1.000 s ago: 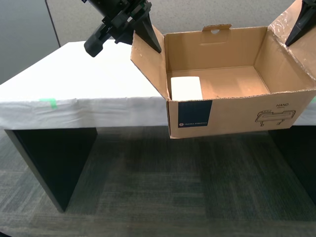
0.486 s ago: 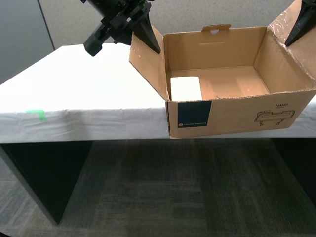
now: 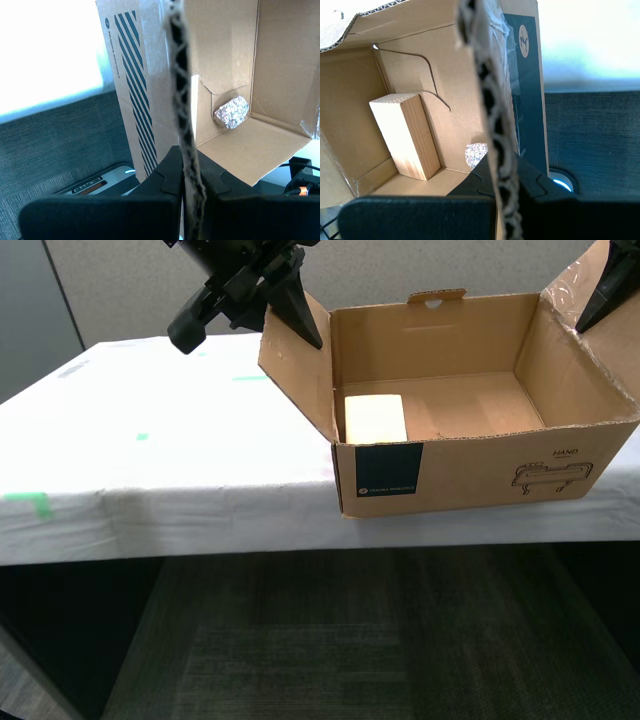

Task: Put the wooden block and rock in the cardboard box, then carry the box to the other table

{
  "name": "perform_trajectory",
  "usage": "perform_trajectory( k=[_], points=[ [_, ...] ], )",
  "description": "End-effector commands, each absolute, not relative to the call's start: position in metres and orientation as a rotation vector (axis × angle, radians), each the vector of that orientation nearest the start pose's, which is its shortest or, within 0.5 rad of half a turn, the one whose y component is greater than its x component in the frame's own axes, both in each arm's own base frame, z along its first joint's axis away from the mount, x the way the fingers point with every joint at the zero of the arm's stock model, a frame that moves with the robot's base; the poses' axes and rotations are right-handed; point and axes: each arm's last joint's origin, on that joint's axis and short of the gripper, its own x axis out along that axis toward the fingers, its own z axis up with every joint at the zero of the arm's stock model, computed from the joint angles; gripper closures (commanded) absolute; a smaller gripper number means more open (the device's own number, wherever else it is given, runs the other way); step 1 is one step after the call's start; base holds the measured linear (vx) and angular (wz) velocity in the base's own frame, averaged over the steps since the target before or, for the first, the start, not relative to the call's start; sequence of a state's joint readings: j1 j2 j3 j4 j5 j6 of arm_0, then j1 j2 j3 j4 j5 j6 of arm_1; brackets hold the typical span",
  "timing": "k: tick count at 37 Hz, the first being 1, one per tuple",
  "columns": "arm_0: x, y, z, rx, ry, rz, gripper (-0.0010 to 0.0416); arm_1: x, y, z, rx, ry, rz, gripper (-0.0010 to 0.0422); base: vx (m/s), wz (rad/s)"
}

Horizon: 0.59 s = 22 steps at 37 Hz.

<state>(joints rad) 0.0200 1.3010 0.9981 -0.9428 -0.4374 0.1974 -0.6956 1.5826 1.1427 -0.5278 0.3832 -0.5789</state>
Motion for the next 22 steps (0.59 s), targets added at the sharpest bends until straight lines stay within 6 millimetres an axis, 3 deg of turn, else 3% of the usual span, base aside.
perform_trajectory(
  k=[1,22],
  points=[
    [0.2315,0.0168,0.2538,0.42,1.262,0.274,0.0406,0.242,-0.2156,0.2398,-0.325,1.246,-0.657,0.0413,0.125,-0.027],
    [0.2311,0.0184,0.2537,0.399,1.263,0.293,0.0406,0.2413,-0.2125,0.2375,-0.349,1.271,-0.552,0.0413,0.125,-0.023]
  ],
)
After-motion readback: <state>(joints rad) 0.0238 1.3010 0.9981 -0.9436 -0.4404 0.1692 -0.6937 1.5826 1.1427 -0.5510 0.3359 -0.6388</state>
